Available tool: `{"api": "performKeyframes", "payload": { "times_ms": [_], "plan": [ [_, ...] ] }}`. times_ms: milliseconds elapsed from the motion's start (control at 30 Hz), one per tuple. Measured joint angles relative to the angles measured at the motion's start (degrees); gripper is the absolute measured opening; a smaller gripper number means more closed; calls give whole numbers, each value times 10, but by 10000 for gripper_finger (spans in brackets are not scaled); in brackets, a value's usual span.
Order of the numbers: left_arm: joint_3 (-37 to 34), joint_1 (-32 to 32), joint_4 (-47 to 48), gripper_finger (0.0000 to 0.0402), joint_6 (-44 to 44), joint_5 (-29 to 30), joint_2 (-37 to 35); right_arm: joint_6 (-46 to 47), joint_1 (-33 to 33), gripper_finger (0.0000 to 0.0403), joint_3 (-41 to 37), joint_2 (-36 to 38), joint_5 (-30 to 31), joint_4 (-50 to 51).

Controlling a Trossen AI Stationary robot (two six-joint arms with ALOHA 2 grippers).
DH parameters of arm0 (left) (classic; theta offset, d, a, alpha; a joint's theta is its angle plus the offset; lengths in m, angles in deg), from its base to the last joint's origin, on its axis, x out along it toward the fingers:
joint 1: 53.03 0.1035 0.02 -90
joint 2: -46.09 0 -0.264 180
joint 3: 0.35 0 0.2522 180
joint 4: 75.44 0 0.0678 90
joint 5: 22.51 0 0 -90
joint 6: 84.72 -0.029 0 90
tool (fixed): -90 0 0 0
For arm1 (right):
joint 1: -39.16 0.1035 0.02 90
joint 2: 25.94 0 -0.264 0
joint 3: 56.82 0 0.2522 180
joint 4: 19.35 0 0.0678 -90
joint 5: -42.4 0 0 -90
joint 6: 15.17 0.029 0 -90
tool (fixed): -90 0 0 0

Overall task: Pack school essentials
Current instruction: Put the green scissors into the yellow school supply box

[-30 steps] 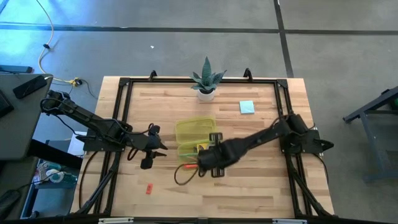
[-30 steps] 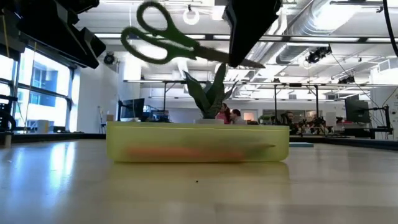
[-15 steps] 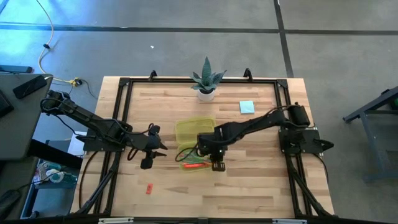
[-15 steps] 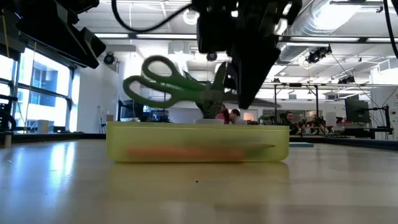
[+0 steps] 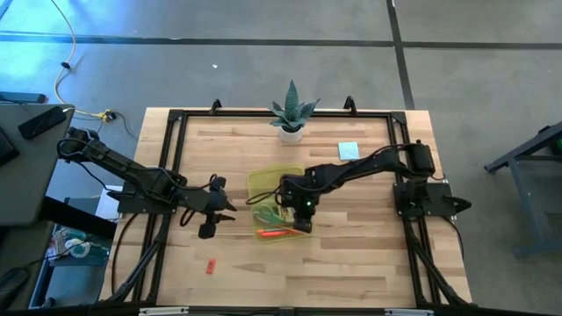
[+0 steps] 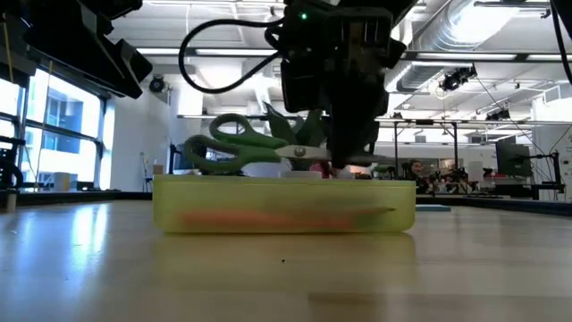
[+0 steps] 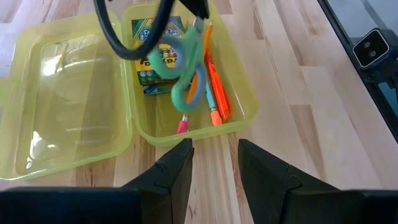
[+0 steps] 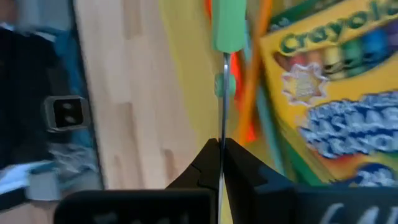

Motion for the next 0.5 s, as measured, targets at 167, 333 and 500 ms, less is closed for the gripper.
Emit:
{"api": "performKeyframes", "payload": {
  "times_ms": [167, 333, 500],
  "plan": [
    [0, 0, 0, 120, 0, 0, 0, 24, 0, 0, -29, 0, -5, -19],
    [0, 0, 0, 120, 0, 0, 0, 34, 0, 0, -45, 0, 3, -30],
    [0, 0, 0, 120, 0, 0, 0, 33, 0, 0, -46, 0, 12, -49]
  ]
}}
